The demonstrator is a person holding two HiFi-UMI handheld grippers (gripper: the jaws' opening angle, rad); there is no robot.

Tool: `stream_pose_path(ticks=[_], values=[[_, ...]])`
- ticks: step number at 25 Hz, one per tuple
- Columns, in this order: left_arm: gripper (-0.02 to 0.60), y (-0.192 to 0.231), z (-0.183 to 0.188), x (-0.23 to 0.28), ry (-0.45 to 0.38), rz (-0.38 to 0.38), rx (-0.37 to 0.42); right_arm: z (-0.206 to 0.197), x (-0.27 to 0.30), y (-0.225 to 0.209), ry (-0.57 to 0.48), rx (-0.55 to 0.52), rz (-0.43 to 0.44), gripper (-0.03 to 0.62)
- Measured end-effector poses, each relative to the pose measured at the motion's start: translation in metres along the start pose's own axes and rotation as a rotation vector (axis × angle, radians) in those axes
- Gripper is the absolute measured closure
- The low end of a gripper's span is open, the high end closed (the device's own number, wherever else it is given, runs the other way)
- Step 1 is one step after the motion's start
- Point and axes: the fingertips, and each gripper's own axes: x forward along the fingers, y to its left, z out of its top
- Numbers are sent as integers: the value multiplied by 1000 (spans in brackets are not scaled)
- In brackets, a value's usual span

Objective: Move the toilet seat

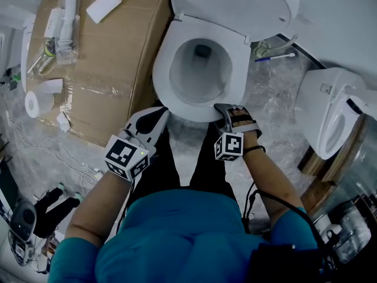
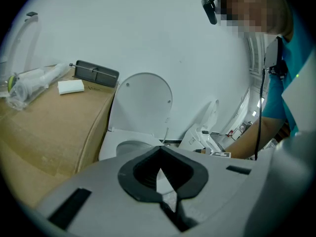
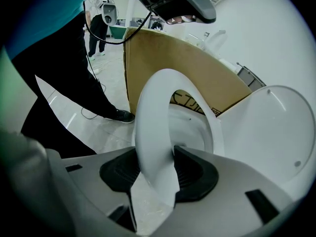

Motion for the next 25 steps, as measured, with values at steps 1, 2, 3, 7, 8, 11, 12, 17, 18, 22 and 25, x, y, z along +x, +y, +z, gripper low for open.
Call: stream_pose_path(ticks=[1, 2, 3, 7, 8, 11, 12, 17, 18, 22, 25], values=[[578, 0, 1, -1, -1, 0, 1, 1, -2, -1, -1, 4, -3, 401], [578, -1, 2, -2, -3, 0, 1, 1, -3, -2, -2, 8, -6, 402], [578, -1, 3, -2, -4, 0, 1, 1, -5, -4, -4, 11, -9, 405], [578, -4, 6, -4, -12, 1, 1, 2, -14, -12, -8, 13, -29, 416], [578, -4, 8, -4, -15, 1, 1, 2, -17, -14, -9, 15, -35, 419], [578, -5, 11, -6, -23, 3, 0, 4, -23, -19, -16, 29, -46, 428], [578, -4, 12, -6, -25, 4, -1, 4, -25, -21, -18, 33, -49, 431], [578, -6, 18, -7, -39, 2, 2, 6, -36, -30, -22, 44, -72, 447], [578, -6, 20, -7, -42, 2, 2, 6, -38, -32, -22, 45, -77, 451], [578, -7, 25, -9, -53, 4, 2, 7, -45, -40, -22, 53, -90, 459], [578, -6, 27, -13, -60, 5, 1, 8, -52, -47, -24, 61, -108, 470]])
